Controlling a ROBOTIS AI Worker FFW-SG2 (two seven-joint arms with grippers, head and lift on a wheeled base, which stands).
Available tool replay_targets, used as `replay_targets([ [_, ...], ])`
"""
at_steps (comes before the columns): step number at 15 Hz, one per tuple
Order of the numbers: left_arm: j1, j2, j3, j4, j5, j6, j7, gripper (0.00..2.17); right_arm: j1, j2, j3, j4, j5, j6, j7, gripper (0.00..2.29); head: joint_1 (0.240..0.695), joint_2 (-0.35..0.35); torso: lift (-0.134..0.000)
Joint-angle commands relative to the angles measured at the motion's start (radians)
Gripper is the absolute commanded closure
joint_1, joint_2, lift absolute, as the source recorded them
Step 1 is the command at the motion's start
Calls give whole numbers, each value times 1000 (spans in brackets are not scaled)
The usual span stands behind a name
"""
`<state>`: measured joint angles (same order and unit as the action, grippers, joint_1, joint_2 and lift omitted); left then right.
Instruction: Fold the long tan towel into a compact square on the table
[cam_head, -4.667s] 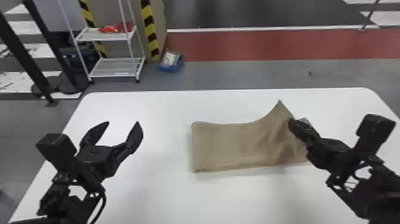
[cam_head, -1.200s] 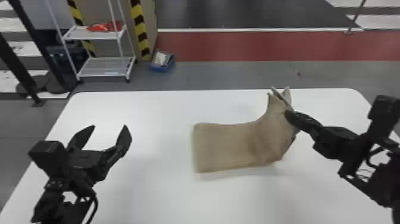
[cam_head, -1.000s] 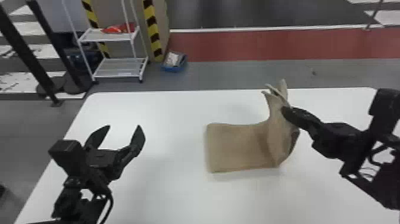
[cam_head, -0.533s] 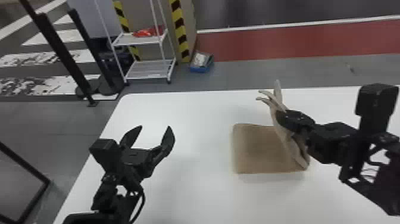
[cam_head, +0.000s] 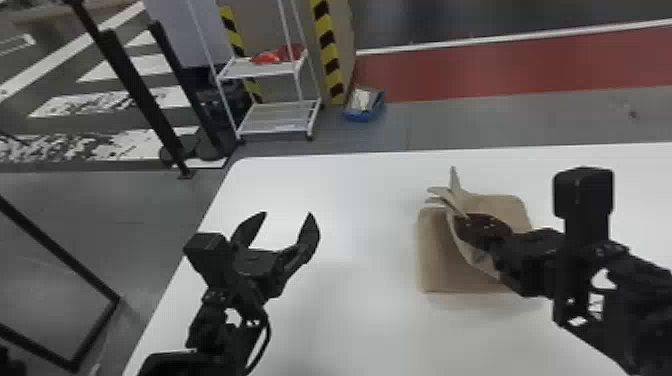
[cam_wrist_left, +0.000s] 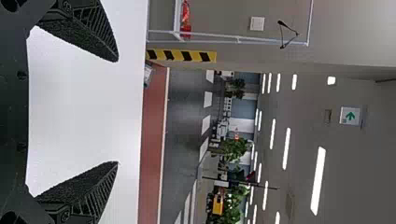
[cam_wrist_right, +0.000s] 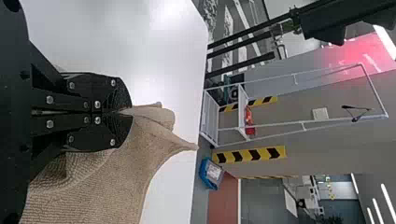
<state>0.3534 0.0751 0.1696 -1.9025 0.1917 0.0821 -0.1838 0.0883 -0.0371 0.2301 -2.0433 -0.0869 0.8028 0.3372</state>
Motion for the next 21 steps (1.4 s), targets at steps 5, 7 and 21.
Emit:
replay_targets([
  [5,3,0,1,0,2,0,-3,97,5,0,14,22,-16,-36,2,157,695,312,-125],
  [7,4,2,-1,-1,2,0,-5,97,-5,0,5,31,-16,-73,-12,221,695,312,-125],
  [21,-4,17,-4,-3,9,0,-8,100,-128,5,158,230,99,37,20,1831,695,343,-125],
])
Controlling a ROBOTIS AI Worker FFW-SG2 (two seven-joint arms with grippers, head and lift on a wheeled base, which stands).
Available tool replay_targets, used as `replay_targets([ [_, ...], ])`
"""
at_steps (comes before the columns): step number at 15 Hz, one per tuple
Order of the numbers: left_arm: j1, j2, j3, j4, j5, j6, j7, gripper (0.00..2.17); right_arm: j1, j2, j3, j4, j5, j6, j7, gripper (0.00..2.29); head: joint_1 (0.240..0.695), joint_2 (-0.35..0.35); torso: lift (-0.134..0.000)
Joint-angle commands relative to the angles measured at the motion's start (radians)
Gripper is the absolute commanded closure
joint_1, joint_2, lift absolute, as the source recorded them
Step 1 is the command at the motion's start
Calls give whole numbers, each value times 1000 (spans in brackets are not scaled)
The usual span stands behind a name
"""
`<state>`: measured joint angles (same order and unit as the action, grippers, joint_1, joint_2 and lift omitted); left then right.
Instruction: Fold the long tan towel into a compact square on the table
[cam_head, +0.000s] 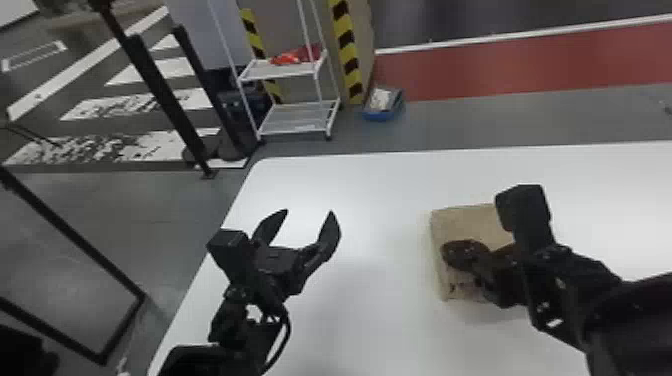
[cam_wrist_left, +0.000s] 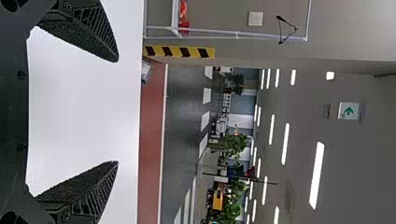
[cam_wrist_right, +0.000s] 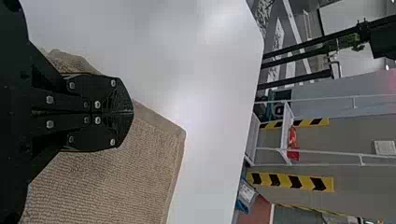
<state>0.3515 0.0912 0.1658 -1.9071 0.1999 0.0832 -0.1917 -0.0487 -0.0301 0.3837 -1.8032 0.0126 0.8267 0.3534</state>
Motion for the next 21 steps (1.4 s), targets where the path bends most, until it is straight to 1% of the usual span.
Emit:
replay_targets([
  [1,-2,1,0,3,1,2,0,100,29,-4,6,-30,0,10,12,1831,695,347,-125],
  [3,-2,1,0,3,3,-1,0,100,66,-10,-3,-93,1,7,38,1831,695,350,-125],
  [4,-2,-1,0,3,3,-1,0,100,82,-10,-20,-122,1,41,61,1831,695,350,-125],
  [6,-2,-1,0,8,4,-1,0,100,107,-11,-71,-173,1,164,130,1831,695,350,-125],
  [7,-3,-1,0,14,4,-4,-2,100,107,-11,-91,-196,3,253,160,1828,695,350,-125],
  [8,-3,-1,-2,17,4,-4,-2,100,105,-13,-101,-209,12,302,174,1828,695,350,-125],
  [12,-5,-1,-3,20,6,-4,-2,100,165,-21,-131,-309,18,329,214,1831,695,338,-125],
  [13,-3,-1,-2,20,6,-7,-2,100,181,-21,-149,-338,23,332,230,1828,695,337,-125],
  [15,-3,-1,-2,20,6,-7,-2,100,196,-24,-184,-381,38,403,262,1828,695,333,-125],
  [18,-3,-1,0,20,6,-7,-2,100,187,-42,-232,-396,60,581,297,1828,695,316,-125],
  [19,-3,-2,-2,22,6,-7,-3,100,190,-44,-249,-407,56,596,299,1828,695,296,-125],
  [21,-3,-2,0,23,6,-7,-3,100,230,-44,-299,-455,29,532,299,1828,695,278,-125],
])
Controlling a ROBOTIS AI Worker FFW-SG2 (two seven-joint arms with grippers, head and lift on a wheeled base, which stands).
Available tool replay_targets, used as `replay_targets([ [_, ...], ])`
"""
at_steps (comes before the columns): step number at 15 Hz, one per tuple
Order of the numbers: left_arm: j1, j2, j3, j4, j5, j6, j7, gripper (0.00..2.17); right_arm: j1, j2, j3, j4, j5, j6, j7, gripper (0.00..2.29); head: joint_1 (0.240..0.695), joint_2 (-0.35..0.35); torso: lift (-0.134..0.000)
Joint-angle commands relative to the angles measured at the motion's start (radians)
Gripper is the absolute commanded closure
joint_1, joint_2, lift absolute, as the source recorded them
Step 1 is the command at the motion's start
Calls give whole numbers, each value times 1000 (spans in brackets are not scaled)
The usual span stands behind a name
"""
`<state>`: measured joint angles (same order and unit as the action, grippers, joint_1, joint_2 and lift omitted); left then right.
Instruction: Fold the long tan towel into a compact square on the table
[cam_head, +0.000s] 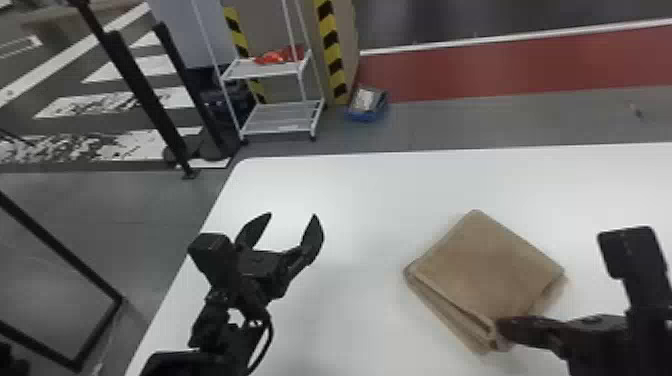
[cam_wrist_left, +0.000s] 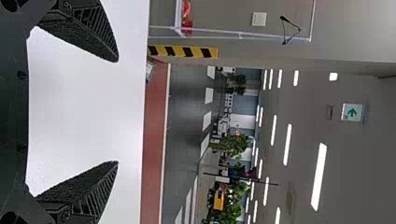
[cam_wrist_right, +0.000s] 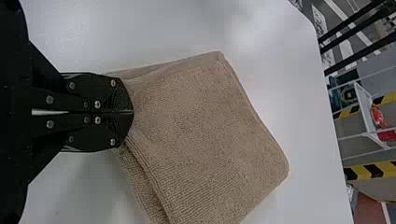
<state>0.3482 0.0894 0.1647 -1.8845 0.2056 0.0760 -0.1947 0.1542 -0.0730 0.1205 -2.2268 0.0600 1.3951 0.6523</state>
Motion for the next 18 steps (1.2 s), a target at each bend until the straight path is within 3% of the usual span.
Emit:
replay_targets([
  [1,0,0,1,1,0,0,0,100,39,-1,-74,-62,-43,-40,0,1828,695,271,-125],
  [5,0,-2,1,7,-2,0,1,100,39,1,-185,-85,-57,12,4,1828,695,224,-125],
  [8,-2,-2,1,7,-2,0,0,100,-42,1,-208,-40,-31,141,3,1828,695,177,-125],
  [11,-2,-2,4,7,-2,0,0,100,-143,5,-117,111,38,129,-30,1828,695,159,-125],
  [18,0,0,7,5,-2,0,0,100,-271,44,-22,329,34,-107,-189,1828,695,180,-125],
])
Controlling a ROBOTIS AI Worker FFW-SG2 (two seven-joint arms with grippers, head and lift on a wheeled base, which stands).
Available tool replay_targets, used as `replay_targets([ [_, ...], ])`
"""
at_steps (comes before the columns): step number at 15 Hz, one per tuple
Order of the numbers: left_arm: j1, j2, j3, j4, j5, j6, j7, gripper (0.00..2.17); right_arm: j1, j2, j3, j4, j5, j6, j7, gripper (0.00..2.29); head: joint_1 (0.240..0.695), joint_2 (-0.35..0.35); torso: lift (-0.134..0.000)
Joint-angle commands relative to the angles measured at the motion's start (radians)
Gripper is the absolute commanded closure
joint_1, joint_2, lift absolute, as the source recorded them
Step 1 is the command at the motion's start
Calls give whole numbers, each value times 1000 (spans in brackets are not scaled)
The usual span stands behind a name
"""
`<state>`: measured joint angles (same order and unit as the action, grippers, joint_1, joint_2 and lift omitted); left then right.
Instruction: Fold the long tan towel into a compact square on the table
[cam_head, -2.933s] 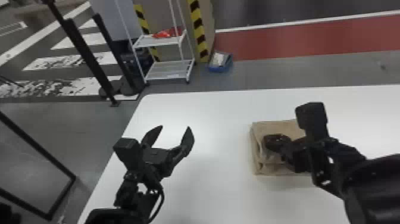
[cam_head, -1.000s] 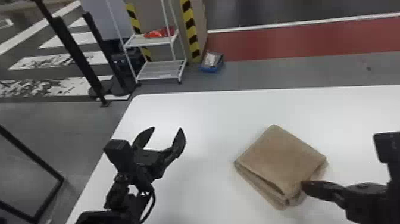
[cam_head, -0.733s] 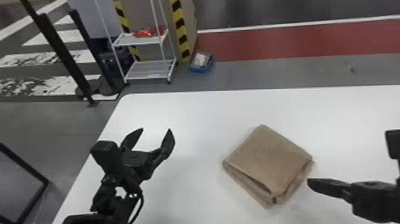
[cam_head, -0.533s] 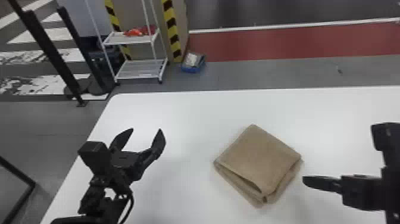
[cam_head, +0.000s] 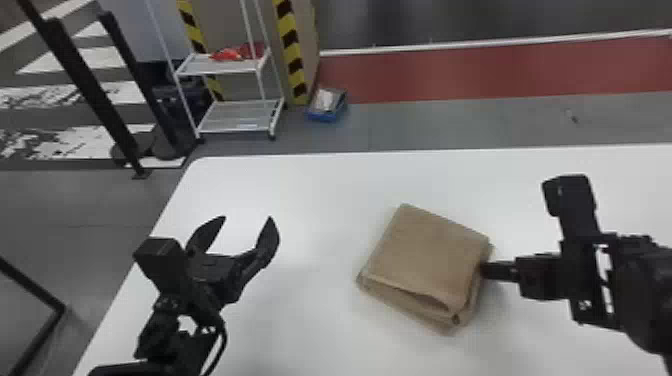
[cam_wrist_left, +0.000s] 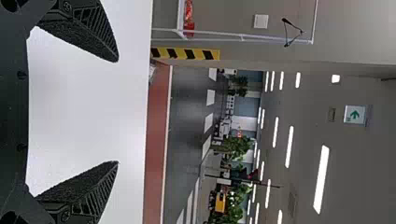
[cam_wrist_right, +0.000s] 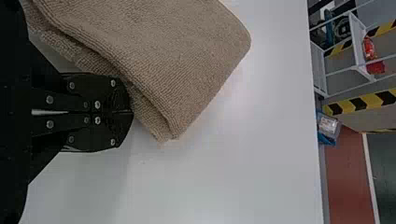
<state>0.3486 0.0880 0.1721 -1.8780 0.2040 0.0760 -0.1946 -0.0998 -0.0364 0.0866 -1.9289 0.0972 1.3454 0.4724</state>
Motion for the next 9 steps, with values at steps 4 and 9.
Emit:
replay_targets([
  [4,0,3,0,-3,0,0,1,100,-72,26,61,154,-13,-232,-52,1828,695,192,-125],
  [9,3,4,4,-12,0,3,1,100,-86,37,90,215,3,-331,-67,1828,695,223,-125],
])
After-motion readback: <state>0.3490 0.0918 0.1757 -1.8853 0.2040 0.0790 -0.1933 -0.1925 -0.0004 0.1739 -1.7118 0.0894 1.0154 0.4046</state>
